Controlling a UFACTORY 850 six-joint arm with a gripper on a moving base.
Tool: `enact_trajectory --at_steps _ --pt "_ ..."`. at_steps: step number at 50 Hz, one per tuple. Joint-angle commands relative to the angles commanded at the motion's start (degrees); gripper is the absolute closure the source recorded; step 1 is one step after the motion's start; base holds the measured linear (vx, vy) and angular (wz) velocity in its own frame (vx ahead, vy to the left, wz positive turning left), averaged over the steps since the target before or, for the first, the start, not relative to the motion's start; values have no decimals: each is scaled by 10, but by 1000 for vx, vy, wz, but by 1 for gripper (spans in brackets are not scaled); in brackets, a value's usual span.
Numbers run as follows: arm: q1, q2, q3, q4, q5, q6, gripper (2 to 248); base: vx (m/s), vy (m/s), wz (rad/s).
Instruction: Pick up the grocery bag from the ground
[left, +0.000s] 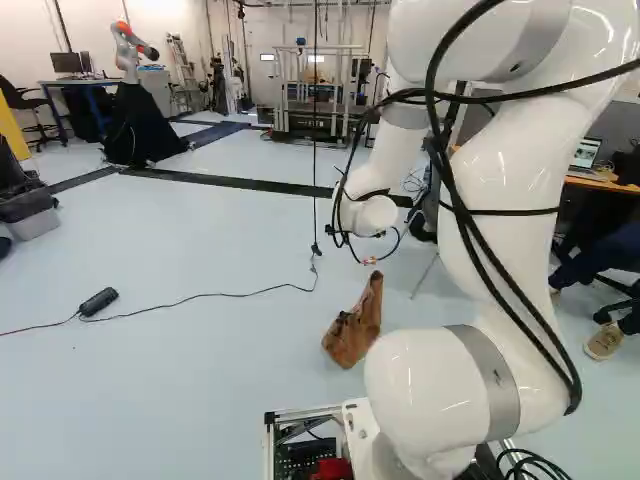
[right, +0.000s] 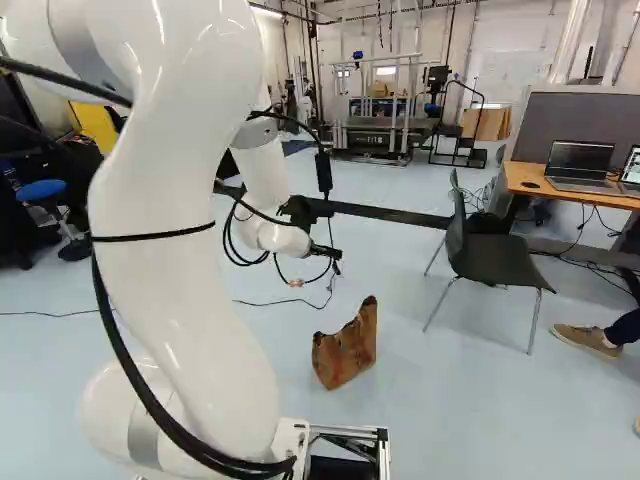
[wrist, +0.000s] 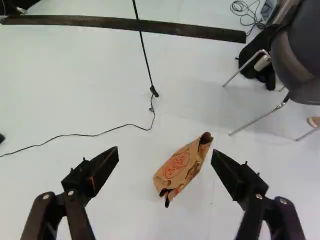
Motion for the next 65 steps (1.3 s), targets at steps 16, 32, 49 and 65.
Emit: enact_trajectory --at_steps 16,32,49,65 --pt "-5 -56 -44 29 -53 0 3 0 0 0" --pt "-13 -108 -87 57 -94 0 3 0 0 0" --pt "-22 -162 -134 88 -135 0 3 0 0 0" --pt "-31 -211 -179 117 -173 0 3 0 0 0"
